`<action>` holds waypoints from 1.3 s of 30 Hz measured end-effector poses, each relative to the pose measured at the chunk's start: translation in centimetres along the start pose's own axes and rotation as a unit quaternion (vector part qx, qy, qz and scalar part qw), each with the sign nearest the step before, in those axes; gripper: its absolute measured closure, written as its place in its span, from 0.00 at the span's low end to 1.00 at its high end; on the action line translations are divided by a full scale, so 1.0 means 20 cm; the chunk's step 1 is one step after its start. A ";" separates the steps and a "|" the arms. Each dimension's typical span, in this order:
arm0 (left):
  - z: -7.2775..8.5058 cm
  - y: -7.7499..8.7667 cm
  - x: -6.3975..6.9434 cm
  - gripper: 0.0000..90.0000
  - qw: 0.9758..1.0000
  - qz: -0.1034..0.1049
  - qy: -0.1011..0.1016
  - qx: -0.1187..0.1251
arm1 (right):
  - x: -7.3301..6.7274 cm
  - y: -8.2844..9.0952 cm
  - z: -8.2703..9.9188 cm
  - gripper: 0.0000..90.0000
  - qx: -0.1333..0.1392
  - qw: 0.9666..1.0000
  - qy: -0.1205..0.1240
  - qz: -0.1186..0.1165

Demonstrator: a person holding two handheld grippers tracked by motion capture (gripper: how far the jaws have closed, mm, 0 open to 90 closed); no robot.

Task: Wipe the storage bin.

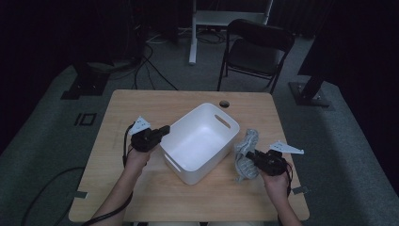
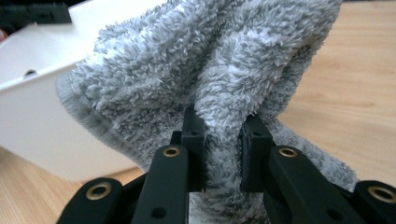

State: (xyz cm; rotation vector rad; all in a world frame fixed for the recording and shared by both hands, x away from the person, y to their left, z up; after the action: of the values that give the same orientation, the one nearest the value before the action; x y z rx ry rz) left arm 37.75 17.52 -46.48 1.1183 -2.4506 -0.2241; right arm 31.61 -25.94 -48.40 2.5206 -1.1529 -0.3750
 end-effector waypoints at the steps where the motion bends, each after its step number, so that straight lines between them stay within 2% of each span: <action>1: 0.00 0.00 0.00 0.97 1.000 0.001 0.002 0.001 | 0.00 0.00 -0.01 0.84 0.003 1.000 0.001 0.001; 4: 0.00 0.00 0.02 0.97 1.000 -0.010 -0.019 -0.007 | 0.00 0.01 -0.03 0.84 0.011 1.000 0.001 0.002; 6: 0.00 0.00 0.01 0.97 1.000 -0.007 -0.017 -0.005 | 0.00 0.02 -0.05 0.84 0.018 1.000 0.001 0.004; 10: 0.01 0.00 0.00 0.97 1.000 -0.001 0.002 0.002 | 0.01 0.01 -0.11 0.84 0.035 0.999 0.003 0.010; 14: 0.01 -0.01 0.01 0.97 1.000 -0.007 -0.002 0.007 | 0.02 -0.03 -0.17 0.84 0.046 0.999 0.000 0.015; 16: 0.01 -0.02 0.00 0.96 1.000 0.001 0.002 0.006 | 0.02 -0.06 -0.18 0.84 0.044 0.999 -0.001 0.017; 23: 0.00 -0.02 -0.01 0.96 1.000 0.016 -0.008 -0.009 | 0.02 -0.16 -0.17 0.84 0.023 1.000 -0.002 0.019; 26: 0.00 -0.03 -0.01 0.96 1.000 0.023 -0.009 -0.015 | 0.02 -0.18 -0.16 0.84 0.021 1.000 -0.005 0.020; 29: 0.00 -0.04 0.01 0.96 0.999 0.022 -0.021 -0.021 | 0.03 -0.19 -0.15 0.85 0.014 1.000 -0.003 0.025; 39: 0.00 -0.05 0.01 0.95 0.999 0.030 -0.016 -0.019 | 0.05 -0.24 -0.09 0.85 -0.009 0.999 -0.015 0.029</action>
State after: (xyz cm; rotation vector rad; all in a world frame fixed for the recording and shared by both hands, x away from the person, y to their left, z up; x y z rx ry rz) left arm 38.26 16.82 -46.80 1.0306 -2.4933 -0.2702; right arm 36.21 -23.36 -48.89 2.4686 -1.2251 -0.4079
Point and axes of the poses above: each handheld gripper's, and its own axes: y roughly backward along the jaws, z roughly out of its underside, x roughly to its right, the point moved 1 cm from there along -y, roughly forward along the jaws, and after that the axes turned 11 degrees about y, right-handed, at the moved point
